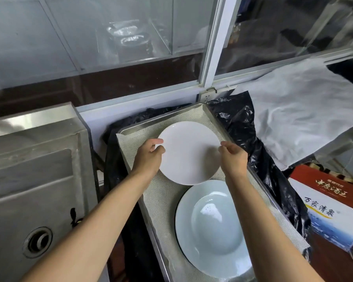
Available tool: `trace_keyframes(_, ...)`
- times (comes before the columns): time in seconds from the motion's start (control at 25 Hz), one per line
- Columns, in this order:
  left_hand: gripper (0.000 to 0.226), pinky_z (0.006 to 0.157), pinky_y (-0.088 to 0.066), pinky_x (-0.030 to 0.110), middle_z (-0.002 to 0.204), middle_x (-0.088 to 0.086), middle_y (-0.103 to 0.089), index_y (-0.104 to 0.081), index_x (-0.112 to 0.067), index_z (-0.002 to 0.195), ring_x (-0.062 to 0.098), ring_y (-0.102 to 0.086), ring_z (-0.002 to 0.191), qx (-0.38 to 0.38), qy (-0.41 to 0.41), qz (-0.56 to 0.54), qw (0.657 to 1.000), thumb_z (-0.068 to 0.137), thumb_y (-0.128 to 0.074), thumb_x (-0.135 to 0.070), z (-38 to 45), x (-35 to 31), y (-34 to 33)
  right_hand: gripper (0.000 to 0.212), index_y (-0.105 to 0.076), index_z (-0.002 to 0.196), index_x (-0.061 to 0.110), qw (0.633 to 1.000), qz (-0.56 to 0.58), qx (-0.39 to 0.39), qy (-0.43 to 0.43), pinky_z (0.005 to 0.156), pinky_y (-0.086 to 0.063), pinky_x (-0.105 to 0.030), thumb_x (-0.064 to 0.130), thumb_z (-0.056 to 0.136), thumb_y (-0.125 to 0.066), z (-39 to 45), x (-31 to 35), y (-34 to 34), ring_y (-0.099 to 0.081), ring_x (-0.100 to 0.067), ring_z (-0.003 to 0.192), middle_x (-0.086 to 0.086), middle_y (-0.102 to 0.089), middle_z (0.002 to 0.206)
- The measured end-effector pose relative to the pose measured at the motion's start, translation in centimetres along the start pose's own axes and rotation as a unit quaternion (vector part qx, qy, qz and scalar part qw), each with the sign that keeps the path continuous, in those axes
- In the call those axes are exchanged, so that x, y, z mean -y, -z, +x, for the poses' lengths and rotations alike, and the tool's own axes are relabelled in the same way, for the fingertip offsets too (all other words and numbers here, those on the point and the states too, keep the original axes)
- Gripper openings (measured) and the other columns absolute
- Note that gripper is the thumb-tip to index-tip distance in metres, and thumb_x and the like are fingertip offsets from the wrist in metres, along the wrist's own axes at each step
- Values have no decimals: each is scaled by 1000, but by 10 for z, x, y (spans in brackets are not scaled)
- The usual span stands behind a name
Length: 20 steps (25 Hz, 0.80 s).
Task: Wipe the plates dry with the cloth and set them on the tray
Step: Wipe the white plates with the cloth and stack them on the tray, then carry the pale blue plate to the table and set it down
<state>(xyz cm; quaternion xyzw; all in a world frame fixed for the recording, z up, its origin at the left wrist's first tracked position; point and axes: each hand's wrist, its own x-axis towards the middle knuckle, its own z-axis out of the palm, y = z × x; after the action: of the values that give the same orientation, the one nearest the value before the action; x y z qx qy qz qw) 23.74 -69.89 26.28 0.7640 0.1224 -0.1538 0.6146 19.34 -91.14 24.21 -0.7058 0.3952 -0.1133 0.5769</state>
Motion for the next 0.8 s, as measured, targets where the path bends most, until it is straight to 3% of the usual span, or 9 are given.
trace_keyframes(0.08, 24, 106, -47, 51, 125, 1, -63, -66, -26, 108, 21, -57, 125, -5, 7, 3, 1000, 93, -56, -10, 8, 1, -10, 29, -74, 115, 12, 1000, -9, 3, -2, 91, -55, -40, 13, 89, -63, 13, -3, -2, -69, -24, 93, -3, -74, 100)
trace_keyframes(0.24, 27, 107, -47, 50, 131, 5, -62, -65, -21, 115, 22, -57, 125, -12, 12, 6, 1000, 91, -57, -11, 18, 6, -20, 33, -71, 122, 10, 999, -32, 11, 8, 99, -54, -42, 15, 90, -64, 23, -8, -7, -69, -25, 107, -7, -75, 113)
trace_keyframes(0.44, 31, 99, -43, 30, 133, 5, -62, -64, -16, 120, 17, -57, 123, -8, 1, 36, 999, 90, -61, -12, 21, 11, -23, 39, -68, 129, 7, 998, -49, 7, 27, 104, -51, -38, 15, 91, -65, 25, -14, -11, -67, -21, 114, -7, -72, 123)
trace_keyframes(0.68, 48, 106, -43, 35, 132, 3, -61, -62, -21, 123, 13, -55, 118, 56, -26, 71, 996, 76, -56, -29, 10, 15, -11, 41, -63, 133, 10, 993, -104, 28, 48, 105, -48, -38, 15, 92, -64, 17, -17, -13, -63, -26, 119, -8, -69, 128)
trace_keyframes(0.8, 41, 103, -49, 48, 123, 2, -65, -63, -29, 114, 23, -62, 114, 66, -35, 69, 995, 74, -54, -32, -6, 20, -3, 41, -61, 136, 10, 994, -91, 24, 49, 99, -43, -26, 14, 95, -62, 0, -20, -6, -60, -20, 124, -5, -66, 135)
